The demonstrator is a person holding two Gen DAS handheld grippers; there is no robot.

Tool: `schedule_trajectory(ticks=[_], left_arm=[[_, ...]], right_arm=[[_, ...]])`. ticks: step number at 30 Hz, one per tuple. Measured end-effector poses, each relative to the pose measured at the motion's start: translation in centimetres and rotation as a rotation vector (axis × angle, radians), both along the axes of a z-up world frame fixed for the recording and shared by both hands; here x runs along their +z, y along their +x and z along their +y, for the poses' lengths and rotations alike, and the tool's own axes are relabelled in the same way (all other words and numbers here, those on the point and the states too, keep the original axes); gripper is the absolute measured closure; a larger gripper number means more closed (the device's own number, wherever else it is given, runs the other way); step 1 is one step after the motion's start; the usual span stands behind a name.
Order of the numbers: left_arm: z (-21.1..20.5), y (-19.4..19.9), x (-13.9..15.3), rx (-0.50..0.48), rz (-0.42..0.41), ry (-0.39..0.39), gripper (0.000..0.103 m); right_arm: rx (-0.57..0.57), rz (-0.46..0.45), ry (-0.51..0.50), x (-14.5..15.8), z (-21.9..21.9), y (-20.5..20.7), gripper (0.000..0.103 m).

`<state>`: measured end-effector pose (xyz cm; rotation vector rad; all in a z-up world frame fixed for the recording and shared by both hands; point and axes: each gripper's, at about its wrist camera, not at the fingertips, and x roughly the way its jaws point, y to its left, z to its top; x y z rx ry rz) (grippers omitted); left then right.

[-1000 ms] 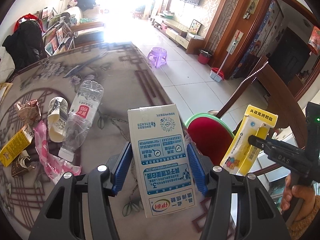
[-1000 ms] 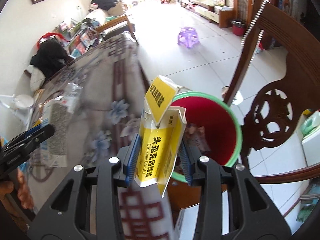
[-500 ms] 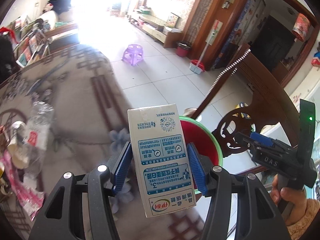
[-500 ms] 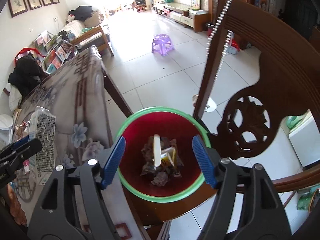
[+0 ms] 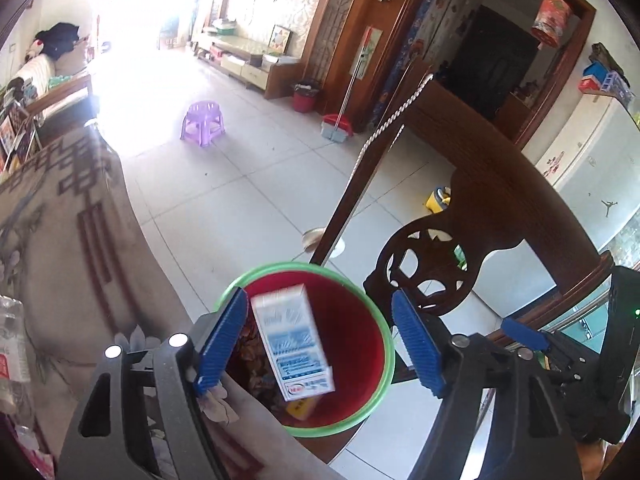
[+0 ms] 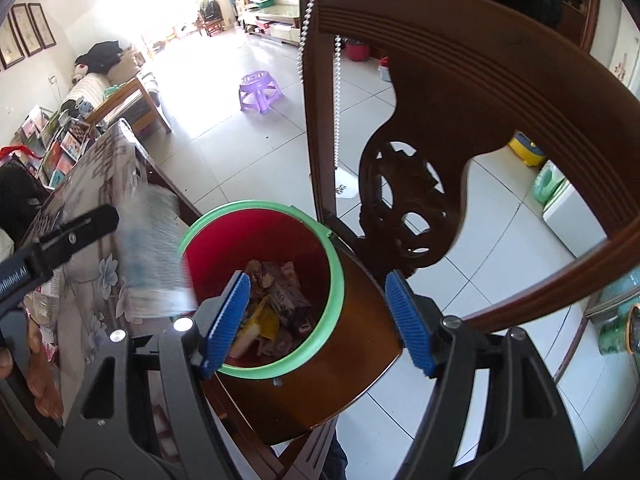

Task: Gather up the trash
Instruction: 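Open the right tool over the bin while the left tool releases the carton, then move both tools back over the table toward the orange carton and pink wrapper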

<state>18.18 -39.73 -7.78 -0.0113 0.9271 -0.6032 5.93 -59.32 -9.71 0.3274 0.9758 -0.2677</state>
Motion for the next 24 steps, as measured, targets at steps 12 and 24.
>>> schedule_trajectory(ticks=[12, 24], left_arm=[[11.8, -5.5, 1.6, 0.24, -0.017, -0.016, 0.024], [30.6, -9.2, -0.9, 0.547, 0.031, 0.059, 0.024]], right_arm=[[0.073, -0.026, -0.009, 1.4, 4.6, -0.7, 0.032], [0.246, -0.034, -0.005, 2.3, 15.5, -0.2, 0.032]])
